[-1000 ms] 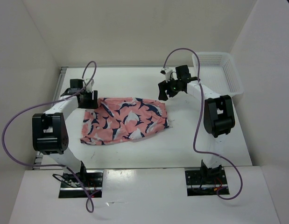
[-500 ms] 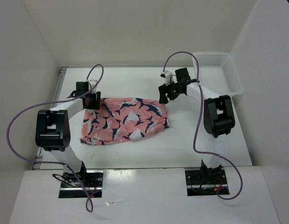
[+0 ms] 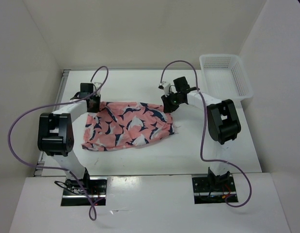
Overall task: Fold and stack the shorts
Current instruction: Fold the shorts
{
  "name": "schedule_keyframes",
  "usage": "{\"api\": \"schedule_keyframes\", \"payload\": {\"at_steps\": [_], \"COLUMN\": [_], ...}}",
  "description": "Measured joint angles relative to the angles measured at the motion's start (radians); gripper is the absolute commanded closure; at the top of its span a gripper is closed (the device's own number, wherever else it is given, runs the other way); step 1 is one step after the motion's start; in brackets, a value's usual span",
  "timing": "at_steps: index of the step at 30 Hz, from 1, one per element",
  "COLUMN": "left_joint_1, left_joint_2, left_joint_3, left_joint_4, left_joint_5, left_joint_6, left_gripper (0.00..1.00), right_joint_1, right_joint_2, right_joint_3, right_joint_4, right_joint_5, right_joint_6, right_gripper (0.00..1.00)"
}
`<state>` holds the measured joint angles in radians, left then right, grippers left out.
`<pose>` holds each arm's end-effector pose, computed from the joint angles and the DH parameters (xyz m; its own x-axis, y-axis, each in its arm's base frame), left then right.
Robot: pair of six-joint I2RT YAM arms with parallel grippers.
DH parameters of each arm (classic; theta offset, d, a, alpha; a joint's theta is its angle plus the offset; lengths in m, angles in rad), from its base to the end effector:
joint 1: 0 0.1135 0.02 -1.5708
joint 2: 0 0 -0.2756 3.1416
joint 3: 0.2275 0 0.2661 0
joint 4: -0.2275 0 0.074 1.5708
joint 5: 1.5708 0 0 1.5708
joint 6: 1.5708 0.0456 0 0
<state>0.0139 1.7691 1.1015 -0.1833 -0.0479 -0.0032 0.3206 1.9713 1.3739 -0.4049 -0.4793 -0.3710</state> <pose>0.3938 0.0077 0.1804 -0.7517 -0.0136 -0.6594 -0.0478 0.9983 0.0339 0.4083 0.1577 0.1746 -0.5586 -0.5244 -0.6426 -0.7701 0.6156 0.1670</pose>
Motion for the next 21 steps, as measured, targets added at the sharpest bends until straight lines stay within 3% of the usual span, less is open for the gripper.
{"api": "schedule_keyframes", "payload": {"at_steps": [4,7,9,10,11,15,16,17,18,20,21], "left_joint_1": [-0.001,-0.001,0.000,0.000,0.000,0.000,0.000,0.000,0.000,0.000,0.000], "left_joint_2": [-0.066,-0.121,-0.156,-0.175,-0.192,-0.220,-0.208,-0.192,-0.173,-0.125,-0.102], "left_joint_3": [0.000,0.012,0.023,0.023,0.021,-0.020,-0.033,-0.048,-0.064,-0.083,-0.083], "left_joint_4": [-0.055,-0.117,-0.142,-0.143,-0.137,-0.095,-0.087,-0.075,-0.052,-0.013,-0.002], "left_joint_5": [-0.002,-0.006,-0.010,-0.014,-0.021,-0.044,-0.045,-0.045,-0.049,-0.053,-0.054], "left_joint_6": [0.000,0.000,0.000,0.000,0.006,0.003,0.002,0.005,0.002,0.001,0.002], "left_gripper": [1.00,1.00,1.00,0.76,0.66,0.40,0.28,0.27,0.18,0.14,0.00], "right_joint_1": [0.017,0.018,0.018,0.018,0.018,0.021,0.022,0.023,0.023,0.024,0.024], "right_joint_2": [-0.002,-0.016,-0.036,-0.050,-0.066,-0.134,-0.143,-0.150,-0.152,-0.152,-0.152], "right_joint_3": [0.000,-0.001,-0.001,-0.002,-0.006,-0.028,-0.031,-0.035,-0.040,-0.048,-0.054], "right_joint_4": [0.001,-0.001,-0.004,-0.004,-0.003,-0.006,-0.006,-0.005,-0.005,-0.006,-0.006], "right_joint_5": [0.024,0.039,0.045,0.046,0.047,0.049,0.050,0.051,0.053,0.056,0.057], "right_joint_6": [-0.021,-0.049,-0.066,-0.072,-0.075,-0.099,-0.101,-0.104,-0.107,-0.111,-0.113], "right_gripper": [0.92,0.97,0.94,0.92,0.88,0.84,0.84,0.84,0.84,0.84,0.84]}}
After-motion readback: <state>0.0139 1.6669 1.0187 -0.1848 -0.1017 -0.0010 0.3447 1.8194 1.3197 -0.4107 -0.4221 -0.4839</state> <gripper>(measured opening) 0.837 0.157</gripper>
